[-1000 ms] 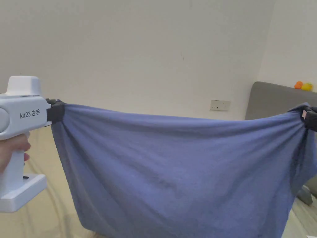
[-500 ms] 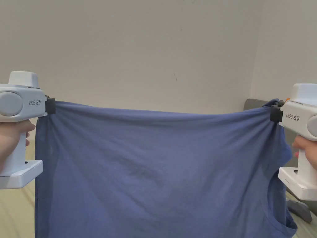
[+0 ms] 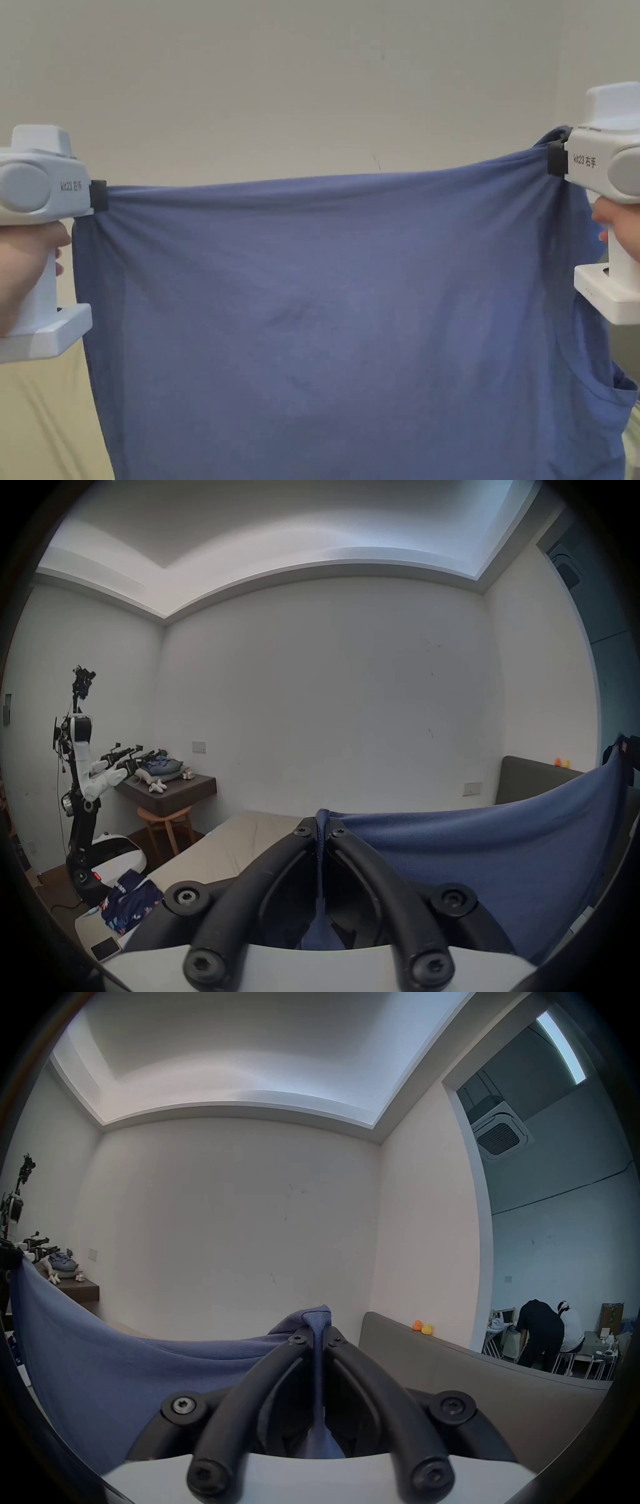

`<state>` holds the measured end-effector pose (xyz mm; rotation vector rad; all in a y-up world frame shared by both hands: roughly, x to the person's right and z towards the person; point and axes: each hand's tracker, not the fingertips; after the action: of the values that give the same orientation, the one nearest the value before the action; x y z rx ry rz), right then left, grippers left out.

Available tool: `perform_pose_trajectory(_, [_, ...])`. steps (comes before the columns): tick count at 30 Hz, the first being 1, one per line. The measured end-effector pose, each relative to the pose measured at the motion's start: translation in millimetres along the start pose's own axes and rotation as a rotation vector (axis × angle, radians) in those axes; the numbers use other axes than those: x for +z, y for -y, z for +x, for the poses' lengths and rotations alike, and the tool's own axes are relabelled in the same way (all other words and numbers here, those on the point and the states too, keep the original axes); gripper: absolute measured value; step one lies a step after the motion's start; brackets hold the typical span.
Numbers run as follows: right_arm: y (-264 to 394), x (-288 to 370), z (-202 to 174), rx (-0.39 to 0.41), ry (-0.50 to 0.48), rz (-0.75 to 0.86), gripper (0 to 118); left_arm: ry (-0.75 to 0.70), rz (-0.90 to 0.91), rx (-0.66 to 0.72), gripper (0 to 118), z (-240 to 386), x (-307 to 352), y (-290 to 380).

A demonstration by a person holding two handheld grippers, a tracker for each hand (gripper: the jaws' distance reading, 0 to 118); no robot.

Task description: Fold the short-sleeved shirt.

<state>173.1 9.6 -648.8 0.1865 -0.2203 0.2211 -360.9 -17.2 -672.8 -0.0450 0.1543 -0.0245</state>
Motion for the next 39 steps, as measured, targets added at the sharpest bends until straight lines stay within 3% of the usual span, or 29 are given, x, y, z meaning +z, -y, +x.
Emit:
perform_pose_trajectory(4, [-5, -50, -9, -0.002, 0.057, 0.051, 4, 0.014, 0.063, 0.038, 0, 10, -37, -25])
perform_pose_trajectory(10, [-11, -105, -14, -0.001, 0.075, 0.100, 4, -0.026, 0.114, -0.037, 0, 27, -87, -55])
perform_pose_trajectory(16, [12, -145, -24, 0.028, 0.085, 0.100, 4, -0.035, 0.121, -0.050, 0, 41, -132, -42])
perform_pose_trajectory(27, [167, -172, -56, 0.009, -0.001, -0.085, 4, -0.051, -0.102, -0.095, 0, 70, -196, 113])
perform_pose_trajectory(31, [229, -155, -68, 0.041, -0.034, -0.173, 4, -0.036, -0.196, -0.107, 0, 73, -201, 174])
perform_pose_trajectory(34, [274, -135, -73, 0.021, -0.036, -0.235, 3, -0.022, -0.225, -0.105, 0, 74, -192, 213])
perform_pose_trajectory(36, [300, -117, -79, 0.037, -0.043, -0.307, 3, -0.021, -0.287, -0.187, 0, 80, -184, 245])
perform_pose_trajectory(39, [335, -86, -81, -0.018, -0.051, -0.354, 3, 0.021, -0.342, -0.140, 0, 78, -166, 286])
